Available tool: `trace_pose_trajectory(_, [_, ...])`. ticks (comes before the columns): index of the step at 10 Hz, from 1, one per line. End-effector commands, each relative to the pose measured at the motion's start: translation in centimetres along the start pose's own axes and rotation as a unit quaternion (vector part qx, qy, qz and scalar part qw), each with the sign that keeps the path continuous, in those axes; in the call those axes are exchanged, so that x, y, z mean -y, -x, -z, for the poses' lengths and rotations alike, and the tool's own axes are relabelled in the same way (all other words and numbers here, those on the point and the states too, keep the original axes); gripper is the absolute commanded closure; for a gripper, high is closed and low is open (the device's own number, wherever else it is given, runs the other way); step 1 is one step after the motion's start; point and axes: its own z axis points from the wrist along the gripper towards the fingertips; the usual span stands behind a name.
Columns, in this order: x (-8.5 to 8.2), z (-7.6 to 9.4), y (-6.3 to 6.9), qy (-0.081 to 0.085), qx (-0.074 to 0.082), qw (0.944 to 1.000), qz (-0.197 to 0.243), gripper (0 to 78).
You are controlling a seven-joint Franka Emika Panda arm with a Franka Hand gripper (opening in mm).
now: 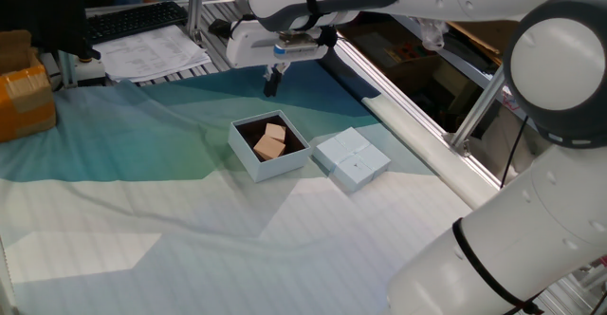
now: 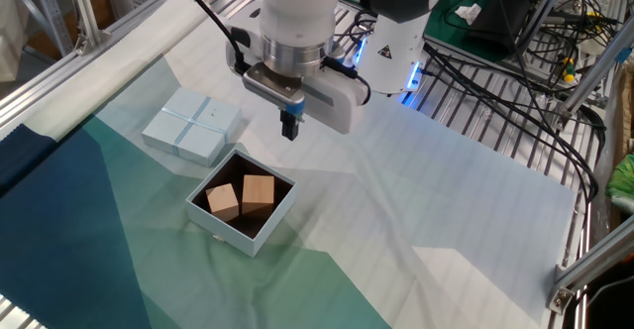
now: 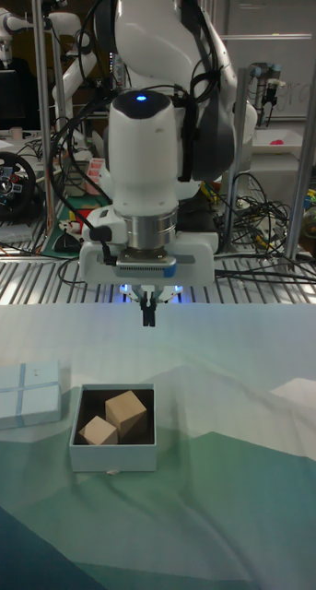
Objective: Take everything out of the gift box
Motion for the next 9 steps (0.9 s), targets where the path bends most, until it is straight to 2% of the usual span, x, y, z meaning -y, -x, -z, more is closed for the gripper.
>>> trace_pose_trajectory(1, [-0.01,0.02,0.02,-0.017,-0.015,0.9972,-0.071,77.6])
trace_pose_trajectory(3, [-0.01,0.02,0.02,-0.013,-0.015,0.9972,-0.072,77.6])
trace_pose_trajectory(5, [-0.01,0.02,0.02,0.000,-0.016,0.9970,-0.075,77.6])
trace_pose_trajectory(6, [-0.01,0.02,0.01,-0.004,-0.015,0.9955,-0.093,77.6])
trace_pose_trajectory(9, [0.10,-0.40,0.11,0.002,-0.006,0.9845,-0.175,77.6])
